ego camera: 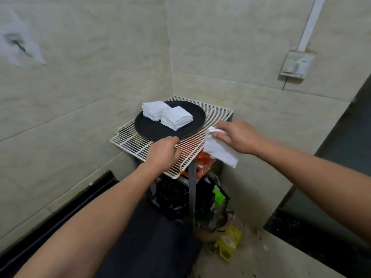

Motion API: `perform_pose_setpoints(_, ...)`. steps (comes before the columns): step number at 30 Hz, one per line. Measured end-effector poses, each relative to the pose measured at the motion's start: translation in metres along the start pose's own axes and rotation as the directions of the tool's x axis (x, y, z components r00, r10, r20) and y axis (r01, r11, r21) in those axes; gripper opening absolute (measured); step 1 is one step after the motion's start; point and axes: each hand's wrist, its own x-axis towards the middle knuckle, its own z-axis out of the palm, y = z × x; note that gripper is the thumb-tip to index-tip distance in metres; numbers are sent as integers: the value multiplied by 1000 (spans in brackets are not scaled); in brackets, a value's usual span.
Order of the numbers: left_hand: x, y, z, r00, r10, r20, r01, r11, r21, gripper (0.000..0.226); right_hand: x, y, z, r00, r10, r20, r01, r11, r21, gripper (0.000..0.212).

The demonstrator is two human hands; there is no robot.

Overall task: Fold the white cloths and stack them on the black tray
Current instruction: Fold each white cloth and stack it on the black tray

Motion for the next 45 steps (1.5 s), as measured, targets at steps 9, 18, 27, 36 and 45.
perform_pose_setpoints(9,86,-12,32,947,-319,-26,318,947,-36,21,126,73,14,964,-265,0,264,959,106,28)
perform_pose_setpoints(18,143,-7,56,808,-586,-59,561,797,-225,34,228,112,30,899,-424,106,395,892,220,19)
perform_pose_setpoints(27,178,-68,56,733,-673,-100,641,732,-229,28,325,96,31,865,-488,115,453,859,238,13)
perform_pose_setpoints(36,260,-110,30,664,-734,139,426,219,-878,31,417,66,43,852,-501,151,482,864,146,15)
perform_pose_setpoints(45,260,-152,53,623,-776,100,478,276,-834,3,480,47,102,865,-436,247,351,879,323,15)
